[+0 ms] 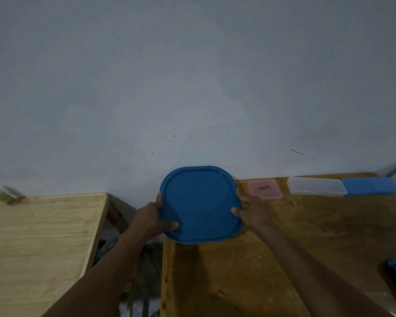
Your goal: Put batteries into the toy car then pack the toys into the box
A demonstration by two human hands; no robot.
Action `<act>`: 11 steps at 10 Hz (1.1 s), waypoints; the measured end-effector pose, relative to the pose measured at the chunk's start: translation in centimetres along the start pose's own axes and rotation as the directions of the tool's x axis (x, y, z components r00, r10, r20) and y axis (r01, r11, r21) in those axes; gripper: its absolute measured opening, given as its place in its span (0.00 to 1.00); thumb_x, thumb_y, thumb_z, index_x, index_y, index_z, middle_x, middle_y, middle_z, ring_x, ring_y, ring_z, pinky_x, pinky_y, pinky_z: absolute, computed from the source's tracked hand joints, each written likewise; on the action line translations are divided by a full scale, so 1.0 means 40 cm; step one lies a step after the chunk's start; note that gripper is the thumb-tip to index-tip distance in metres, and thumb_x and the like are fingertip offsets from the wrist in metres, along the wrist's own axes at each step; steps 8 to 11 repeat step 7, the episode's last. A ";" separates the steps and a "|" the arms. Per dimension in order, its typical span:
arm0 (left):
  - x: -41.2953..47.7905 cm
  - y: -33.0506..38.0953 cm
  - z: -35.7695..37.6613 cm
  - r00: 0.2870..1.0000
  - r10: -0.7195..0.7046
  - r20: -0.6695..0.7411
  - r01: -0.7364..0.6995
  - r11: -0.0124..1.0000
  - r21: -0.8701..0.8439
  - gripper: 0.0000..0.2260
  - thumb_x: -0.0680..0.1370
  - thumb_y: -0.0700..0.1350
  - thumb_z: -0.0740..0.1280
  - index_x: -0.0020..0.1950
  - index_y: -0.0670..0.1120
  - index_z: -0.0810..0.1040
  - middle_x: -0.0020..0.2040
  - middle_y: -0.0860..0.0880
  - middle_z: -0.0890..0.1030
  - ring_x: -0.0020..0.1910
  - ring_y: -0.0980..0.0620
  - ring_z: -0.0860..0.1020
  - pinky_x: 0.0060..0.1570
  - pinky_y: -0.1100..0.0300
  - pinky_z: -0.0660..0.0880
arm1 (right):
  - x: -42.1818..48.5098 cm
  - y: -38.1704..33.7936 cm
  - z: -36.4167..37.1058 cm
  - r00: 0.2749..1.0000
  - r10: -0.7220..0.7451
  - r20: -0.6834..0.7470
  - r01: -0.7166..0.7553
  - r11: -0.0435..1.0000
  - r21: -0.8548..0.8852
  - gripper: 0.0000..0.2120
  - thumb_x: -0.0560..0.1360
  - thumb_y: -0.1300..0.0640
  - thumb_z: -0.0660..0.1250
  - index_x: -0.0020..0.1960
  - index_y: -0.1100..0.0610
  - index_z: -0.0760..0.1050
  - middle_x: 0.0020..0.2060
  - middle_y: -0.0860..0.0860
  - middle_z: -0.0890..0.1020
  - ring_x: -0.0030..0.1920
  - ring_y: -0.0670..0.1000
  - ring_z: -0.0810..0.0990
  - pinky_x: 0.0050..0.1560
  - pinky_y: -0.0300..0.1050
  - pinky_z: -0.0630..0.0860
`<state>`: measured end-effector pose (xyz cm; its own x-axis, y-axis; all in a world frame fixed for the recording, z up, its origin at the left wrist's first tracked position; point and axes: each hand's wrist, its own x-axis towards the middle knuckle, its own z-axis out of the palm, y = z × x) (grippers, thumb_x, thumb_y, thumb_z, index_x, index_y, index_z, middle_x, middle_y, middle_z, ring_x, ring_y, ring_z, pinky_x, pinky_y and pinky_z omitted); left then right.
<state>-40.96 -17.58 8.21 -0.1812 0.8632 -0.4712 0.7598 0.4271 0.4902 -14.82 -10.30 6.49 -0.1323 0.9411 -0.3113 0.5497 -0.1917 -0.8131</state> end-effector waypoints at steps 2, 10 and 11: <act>0.007 -0.026 0.001 1.000 -0.018 0.022 0.021 0.988 -0.155 0.49 0.71 0.54 0.74 0.78 0.50 0.42 0.73 0.41 0.67 0.60 0.45 0.76 0.53 0.61 0.76 | 0.007 -0.008 0.000 0.999 -0.033 -0.006 0.032 0.994 -0.106 0.26 0.77 0.59 0.66 0.73 0.57 0.63 0.68 0.53 0.73 0.65 0.54 0.73 0.65 0.49 0.73; -0.036 -0.017 0.027 0.994 0.001 -0.114 -0.021 0.985 -0.173 0.46 0.72 0.55 0.73 0.79 0.50 0.45 0.67 0.40 0.74 0.59 0.43 0.78 0.55 0.56 0.77 | 0.002 -0.002 0.005 0.997 -0.075 0.013 0.076 0.983 -0.167 0.26 0.79 0.55 0.62 0.76 0.53 0.58 0.66 0.53 0.73 0.63 0.55 0.74 0.58 0.46 0.72; -0.036 -0.017 0.027 0.994 0.001 -0.114 -0.021 0.985 -0.173 0.46 0.72 0.55 0.73 0.79 0.50 0.45 0.67 0.40 0.74 0.59 0.43 0.78 0.55 0.56 0.77 | 0.002 -0.002 0.005 0.997 -0.075 0.013 0.076 0.983 -0.167 0.26 0.79 0.55 0.62 0.76 0.53 0.58 0.66 0.53 0.73 0.63 0.55 0.74 0.58 0.46 0.72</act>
